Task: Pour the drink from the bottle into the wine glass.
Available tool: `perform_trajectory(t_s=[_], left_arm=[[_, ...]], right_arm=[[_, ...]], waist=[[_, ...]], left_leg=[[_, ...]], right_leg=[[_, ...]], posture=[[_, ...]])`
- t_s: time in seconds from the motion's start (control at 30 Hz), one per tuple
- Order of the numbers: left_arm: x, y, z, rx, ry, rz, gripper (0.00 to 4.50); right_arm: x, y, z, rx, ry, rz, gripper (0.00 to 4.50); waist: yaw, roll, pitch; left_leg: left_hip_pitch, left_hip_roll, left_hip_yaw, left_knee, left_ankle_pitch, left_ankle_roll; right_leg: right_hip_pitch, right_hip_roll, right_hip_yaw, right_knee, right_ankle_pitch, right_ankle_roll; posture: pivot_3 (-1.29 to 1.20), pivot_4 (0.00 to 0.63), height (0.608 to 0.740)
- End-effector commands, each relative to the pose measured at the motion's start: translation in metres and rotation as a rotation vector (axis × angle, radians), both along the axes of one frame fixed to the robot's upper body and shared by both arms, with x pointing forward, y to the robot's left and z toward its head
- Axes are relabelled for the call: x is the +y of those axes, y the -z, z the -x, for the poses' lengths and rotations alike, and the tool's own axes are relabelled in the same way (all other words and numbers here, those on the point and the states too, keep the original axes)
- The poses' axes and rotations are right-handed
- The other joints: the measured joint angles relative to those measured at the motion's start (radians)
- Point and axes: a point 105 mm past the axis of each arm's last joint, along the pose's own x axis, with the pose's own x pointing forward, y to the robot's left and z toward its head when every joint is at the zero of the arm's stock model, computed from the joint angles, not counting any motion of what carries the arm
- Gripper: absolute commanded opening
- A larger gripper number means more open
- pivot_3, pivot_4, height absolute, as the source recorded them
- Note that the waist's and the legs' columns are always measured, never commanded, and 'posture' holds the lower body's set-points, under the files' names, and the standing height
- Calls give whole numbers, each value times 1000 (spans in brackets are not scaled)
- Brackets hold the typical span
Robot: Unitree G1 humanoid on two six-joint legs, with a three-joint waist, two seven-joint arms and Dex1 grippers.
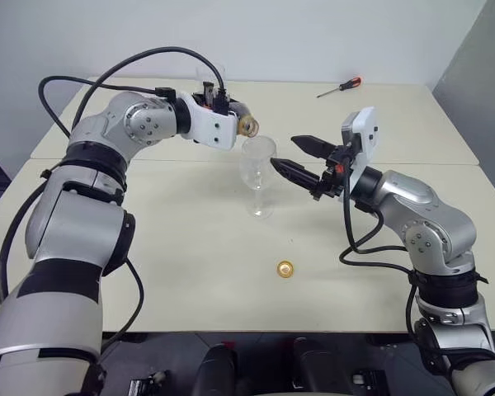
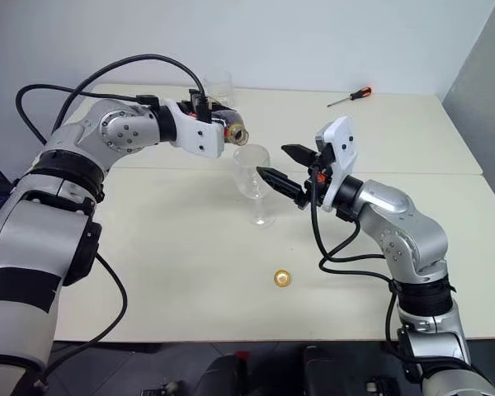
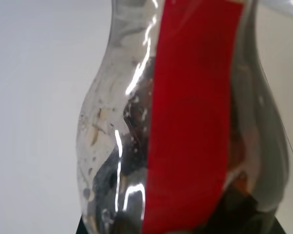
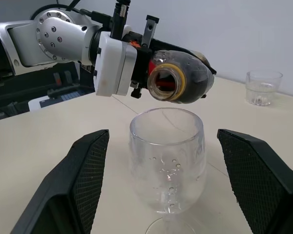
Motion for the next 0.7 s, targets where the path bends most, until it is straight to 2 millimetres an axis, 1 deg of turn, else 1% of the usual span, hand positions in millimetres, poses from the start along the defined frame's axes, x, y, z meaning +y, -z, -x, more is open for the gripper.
perform_trajectory(t_s=[0.03,0.37,0.5,0.7], left_arm=[[-4,-36,4,-124,20,17,1187],[-5,-43,3,-221,25,-52,1187],[-6,-48,3,-248,25,-53,1187],[-7,-51,3,-262,25,-55,1187]], right_arm=[[2,-11,5,-49,-15,-7,3793],[2,-11,5,-49,-14,-2,3793],[2,-11,4,-48,-13,-4,3793],[2,-12,4,-47,-13,-6,3793]], waist=[[0,0,0],[0,0,0],[0,0,0],[0,0,0]], left_leg=[[0,0,0,0,0,0],[0,0,0,0,0,0],[0,0,0,0,0,0],[0,0,1,0,0,0]], right_leg=[[0,0,0,0,0,0],[0,0,0,0,0,0],[0,0,0,0,0,0],[0,0,0,0,0,0]], posture=[[0,150,740],[0,150,740],[0,150,740],[0,150,740]])
